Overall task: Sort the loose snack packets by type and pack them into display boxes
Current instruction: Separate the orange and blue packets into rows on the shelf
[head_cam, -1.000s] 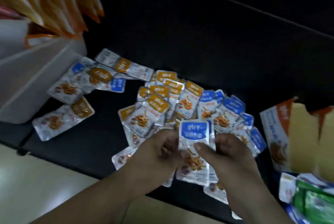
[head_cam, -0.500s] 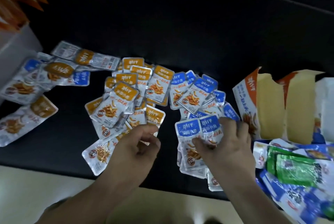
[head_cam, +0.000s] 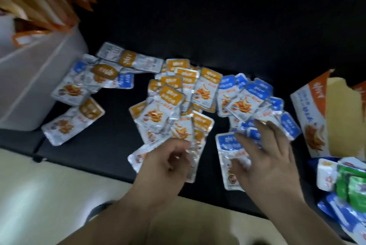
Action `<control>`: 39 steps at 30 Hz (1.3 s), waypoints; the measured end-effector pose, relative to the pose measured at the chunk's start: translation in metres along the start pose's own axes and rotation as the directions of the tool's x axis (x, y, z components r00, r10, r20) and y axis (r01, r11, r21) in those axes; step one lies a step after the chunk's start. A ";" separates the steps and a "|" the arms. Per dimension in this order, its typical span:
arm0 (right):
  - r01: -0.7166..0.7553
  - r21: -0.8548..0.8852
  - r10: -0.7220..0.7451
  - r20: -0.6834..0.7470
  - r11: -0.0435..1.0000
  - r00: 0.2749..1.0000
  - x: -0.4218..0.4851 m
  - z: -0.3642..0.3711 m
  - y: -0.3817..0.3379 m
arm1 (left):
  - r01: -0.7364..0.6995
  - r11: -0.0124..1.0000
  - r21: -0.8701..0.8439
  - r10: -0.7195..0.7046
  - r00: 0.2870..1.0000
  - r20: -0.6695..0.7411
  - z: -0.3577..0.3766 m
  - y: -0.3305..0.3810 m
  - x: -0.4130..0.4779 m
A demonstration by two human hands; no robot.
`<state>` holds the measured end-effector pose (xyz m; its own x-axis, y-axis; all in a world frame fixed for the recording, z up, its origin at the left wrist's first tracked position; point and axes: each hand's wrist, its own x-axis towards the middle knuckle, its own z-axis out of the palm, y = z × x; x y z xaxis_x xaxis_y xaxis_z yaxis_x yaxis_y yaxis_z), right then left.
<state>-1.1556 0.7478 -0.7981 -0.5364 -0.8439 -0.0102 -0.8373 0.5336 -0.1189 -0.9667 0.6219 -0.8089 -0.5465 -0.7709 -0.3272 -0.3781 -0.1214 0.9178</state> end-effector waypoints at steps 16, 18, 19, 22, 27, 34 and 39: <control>0.216 0.500 -0.383 0.259 0.839 0.887 0.098 -0.019 -0.202 | 0.127 0.615 0.778 0.237 0.912 -0.336 -0.209 -0.070 0.038; 0.219 0.506 -0.402 0.287 0.835 0.870 0.107 -0.020 -0.218 | 0.145 0.634 0.760 0.218 0.909 -0.356 -0.212 -0.066 0.034; 0.213 0.505 -0.406 0.310 0.837 0.860 0.111 -0.019 -0.226 | 0.177 0.645 0.744 0.188 0.906 -0.379 -0.214 -0.062 0.032; 0.080 0.557 -0.350 0.397 0.827 0.848 0.119 -0.014 -0.245 | 0.215 0.703 0.678 0.112 0.908 -0.404 -0.210 -0.055 0.025; -0.418 0.707 -0.101 0.566 0.571 0.818 0.101 -0.007 -0.259 | 0.164 0.882 0.441 0.049 0.900 -0.434 -0.195 -0.054 0.010; -0.770 0.631 -0.065 0.776 0.095 0.628 0.075 -0.006 -0.240 | 0.070 0.876 -0.476 -0.282 0.877 -0.389 -0.156 -0.010 0.011; -0.649 0.737 0.079 0.647 0.189 0.758 0.090 -0.012 -0.202 | 0.026 0.999 -0.026 -0.031 0.969 -0.246 -0.144 -0.006 0.032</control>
<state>-1.0357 0.5643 -0.7634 -0.4043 -0.6334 -0.6598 0.2674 0.6080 -0.7475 -0.8744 0.5083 -0.7927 -0.3340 -0.8968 -0.2903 -0.3723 -0.1574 0.9147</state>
